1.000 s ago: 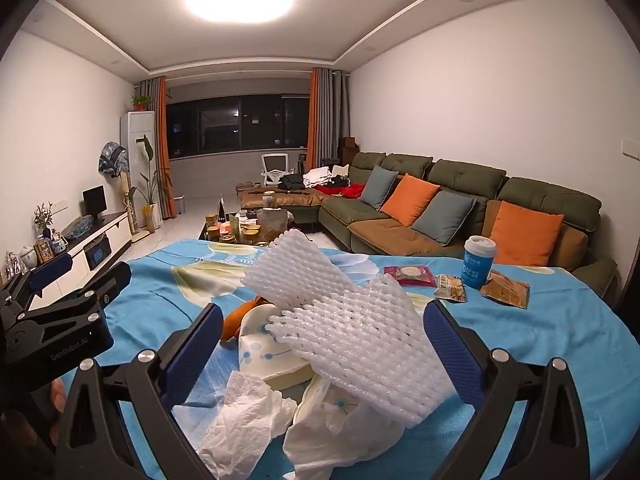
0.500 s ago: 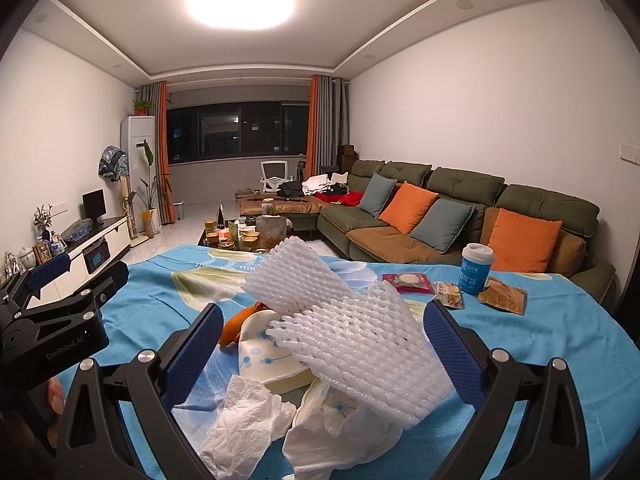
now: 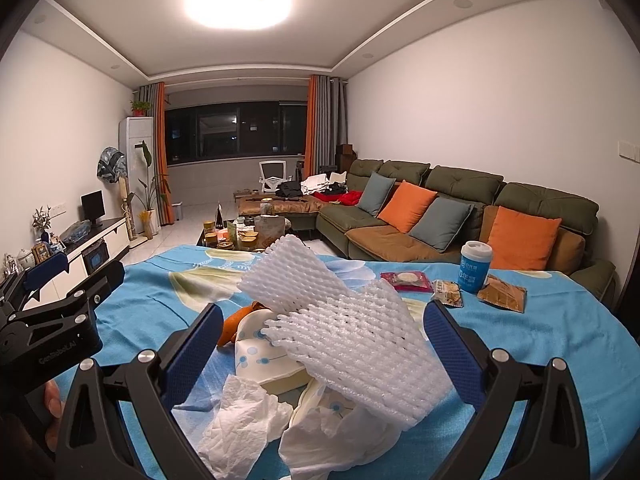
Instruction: Collect trash
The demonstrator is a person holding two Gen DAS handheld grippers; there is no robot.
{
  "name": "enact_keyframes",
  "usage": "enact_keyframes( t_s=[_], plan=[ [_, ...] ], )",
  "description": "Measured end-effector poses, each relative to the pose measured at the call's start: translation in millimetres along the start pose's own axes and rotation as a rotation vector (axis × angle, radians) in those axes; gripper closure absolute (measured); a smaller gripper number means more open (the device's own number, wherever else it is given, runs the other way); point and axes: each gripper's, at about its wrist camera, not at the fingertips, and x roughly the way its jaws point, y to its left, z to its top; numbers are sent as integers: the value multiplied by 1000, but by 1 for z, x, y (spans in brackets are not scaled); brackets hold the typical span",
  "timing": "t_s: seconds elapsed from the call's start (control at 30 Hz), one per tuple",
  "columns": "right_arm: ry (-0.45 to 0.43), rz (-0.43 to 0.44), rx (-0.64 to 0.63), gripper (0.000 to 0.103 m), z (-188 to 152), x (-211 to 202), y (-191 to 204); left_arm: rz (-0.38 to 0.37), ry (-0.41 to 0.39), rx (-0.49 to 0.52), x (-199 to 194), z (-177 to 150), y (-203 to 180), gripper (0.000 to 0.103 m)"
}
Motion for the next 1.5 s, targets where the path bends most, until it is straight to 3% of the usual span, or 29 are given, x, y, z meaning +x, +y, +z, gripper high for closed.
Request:
enact_keyframes(
  t_s=[1.5],
  plan=[
    [-1, -1, -1, 6, -1, 2, -1, -5, -6, -2, -3, 1, -3, 5]
  ],
)
